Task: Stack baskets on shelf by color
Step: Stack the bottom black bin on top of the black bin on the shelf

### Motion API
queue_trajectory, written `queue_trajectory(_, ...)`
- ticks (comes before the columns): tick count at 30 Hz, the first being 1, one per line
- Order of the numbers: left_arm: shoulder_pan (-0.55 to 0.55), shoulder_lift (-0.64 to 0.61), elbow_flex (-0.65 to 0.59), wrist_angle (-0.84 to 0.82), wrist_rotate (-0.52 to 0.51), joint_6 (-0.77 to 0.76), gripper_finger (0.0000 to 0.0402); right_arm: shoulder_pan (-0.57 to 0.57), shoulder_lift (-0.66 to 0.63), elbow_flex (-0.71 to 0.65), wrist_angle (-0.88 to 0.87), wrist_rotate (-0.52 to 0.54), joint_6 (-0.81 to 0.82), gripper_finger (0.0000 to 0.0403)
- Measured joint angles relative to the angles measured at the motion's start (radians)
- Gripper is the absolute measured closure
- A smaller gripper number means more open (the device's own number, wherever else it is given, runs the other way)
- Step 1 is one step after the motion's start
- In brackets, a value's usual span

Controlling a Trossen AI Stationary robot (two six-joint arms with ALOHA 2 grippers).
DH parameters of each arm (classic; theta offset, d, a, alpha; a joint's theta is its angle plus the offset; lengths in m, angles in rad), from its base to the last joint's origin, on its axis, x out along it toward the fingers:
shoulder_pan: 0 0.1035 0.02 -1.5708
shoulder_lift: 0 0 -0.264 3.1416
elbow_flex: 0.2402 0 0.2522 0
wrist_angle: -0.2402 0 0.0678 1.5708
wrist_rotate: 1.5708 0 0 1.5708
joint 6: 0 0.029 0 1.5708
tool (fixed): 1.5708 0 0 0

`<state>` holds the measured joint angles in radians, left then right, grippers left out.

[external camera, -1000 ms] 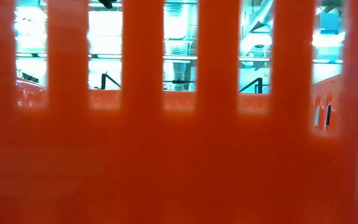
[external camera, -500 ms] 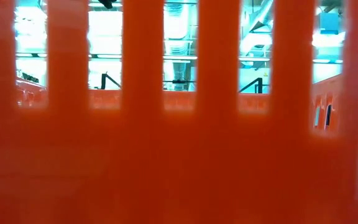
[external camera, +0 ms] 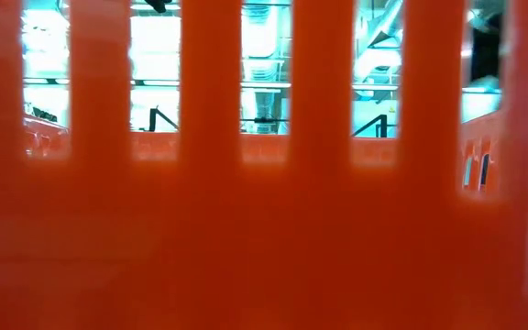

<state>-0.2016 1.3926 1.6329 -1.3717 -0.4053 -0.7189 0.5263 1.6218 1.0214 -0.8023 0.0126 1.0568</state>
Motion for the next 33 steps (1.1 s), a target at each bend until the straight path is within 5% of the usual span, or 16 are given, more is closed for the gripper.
queue_trajectory(20, 0.0, 0.0, 0.0, 0.0, 0.0, -0.015, 0.0288, -0.528, -0.002, 0.673, -0.148, 0.527, -0.556, 0.04)
queue_trajectory(33, 0.0, 0.0, 0.0, -0.007, -0.027, -0.06, 0.0288, -0.877, 0.028, 0.672, -0.181, 0.447, -0.347, 0.04)
